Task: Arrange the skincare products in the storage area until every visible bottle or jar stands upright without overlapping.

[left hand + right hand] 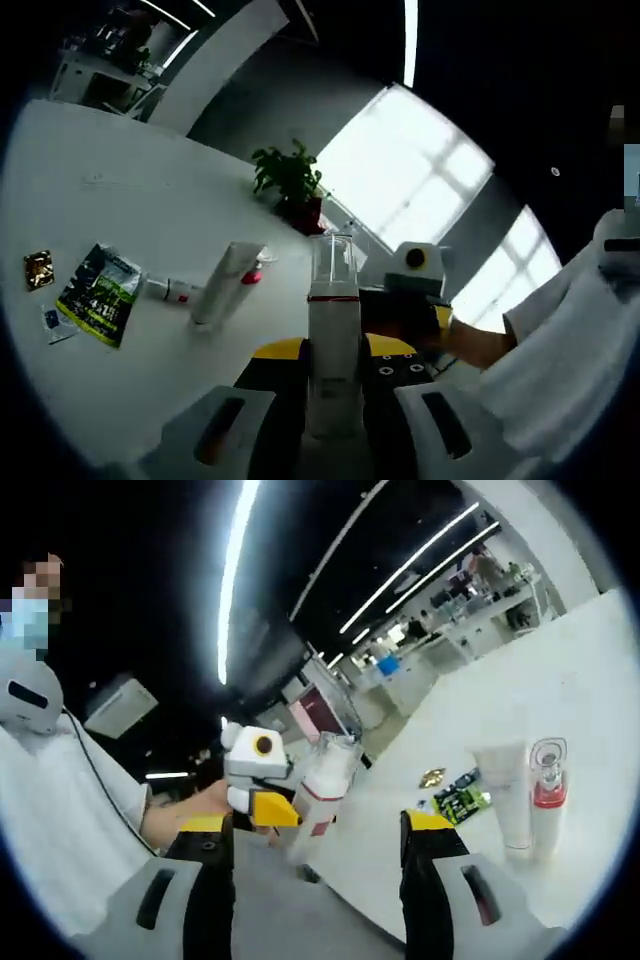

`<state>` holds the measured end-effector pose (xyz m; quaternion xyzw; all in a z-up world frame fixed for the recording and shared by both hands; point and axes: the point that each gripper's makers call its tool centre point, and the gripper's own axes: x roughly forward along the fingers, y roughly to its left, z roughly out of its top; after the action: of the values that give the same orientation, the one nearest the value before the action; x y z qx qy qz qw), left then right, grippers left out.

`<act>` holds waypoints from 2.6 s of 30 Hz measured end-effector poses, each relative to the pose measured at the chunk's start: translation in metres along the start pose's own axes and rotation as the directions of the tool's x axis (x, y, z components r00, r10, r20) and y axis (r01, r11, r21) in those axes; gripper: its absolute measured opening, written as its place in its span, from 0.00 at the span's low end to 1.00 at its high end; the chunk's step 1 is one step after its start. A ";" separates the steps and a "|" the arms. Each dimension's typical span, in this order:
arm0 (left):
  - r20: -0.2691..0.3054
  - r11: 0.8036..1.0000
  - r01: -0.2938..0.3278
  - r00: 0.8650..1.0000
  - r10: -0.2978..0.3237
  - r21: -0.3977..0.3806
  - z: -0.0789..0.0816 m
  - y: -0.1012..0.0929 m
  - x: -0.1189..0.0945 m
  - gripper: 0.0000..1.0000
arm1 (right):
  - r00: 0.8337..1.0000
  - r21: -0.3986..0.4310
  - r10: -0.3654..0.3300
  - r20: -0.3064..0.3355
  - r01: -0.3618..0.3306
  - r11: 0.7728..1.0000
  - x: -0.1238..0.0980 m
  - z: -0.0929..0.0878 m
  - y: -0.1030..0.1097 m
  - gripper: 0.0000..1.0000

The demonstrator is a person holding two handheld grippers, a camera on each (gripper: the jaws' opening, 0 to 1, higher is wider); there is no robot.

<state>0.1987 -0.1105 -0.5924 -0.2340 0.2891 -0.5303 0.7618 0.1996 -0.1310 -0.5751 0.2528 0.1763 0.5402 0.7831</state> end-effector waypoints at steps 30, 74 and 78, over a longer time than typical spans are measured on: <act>0.154 0.960 0.278 0.947 -0.281 0.041 0.025 -0.055 -0.009 0.22 | 0.975 -0.044 0.216 0.045 -0.214 0.976 0.027 0.033 0.056 0.20; 0.266 0.742 -0.590 0.807 0.527 0.318 0.047 0.035 0.002 0.21 | 0.885 -0.233 -0.465 0.022 0.457 0.859 0.054 0.036 -0.025 0.20; 0.247 0.766 -0.561 0.827 0.505 0.315 0.047 0.035 0.004 0.21 | 0.893 -0.244 -0.449 0.030 0.443 0.863 0.054 0.037 -0.024 0.20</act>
<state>0.2550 -0.1003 -0.5823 -0.0310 0.1800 -0.3178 0.9304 0.2574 -0.0953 -0.5596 0.0992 0.1731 0.3656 0.9091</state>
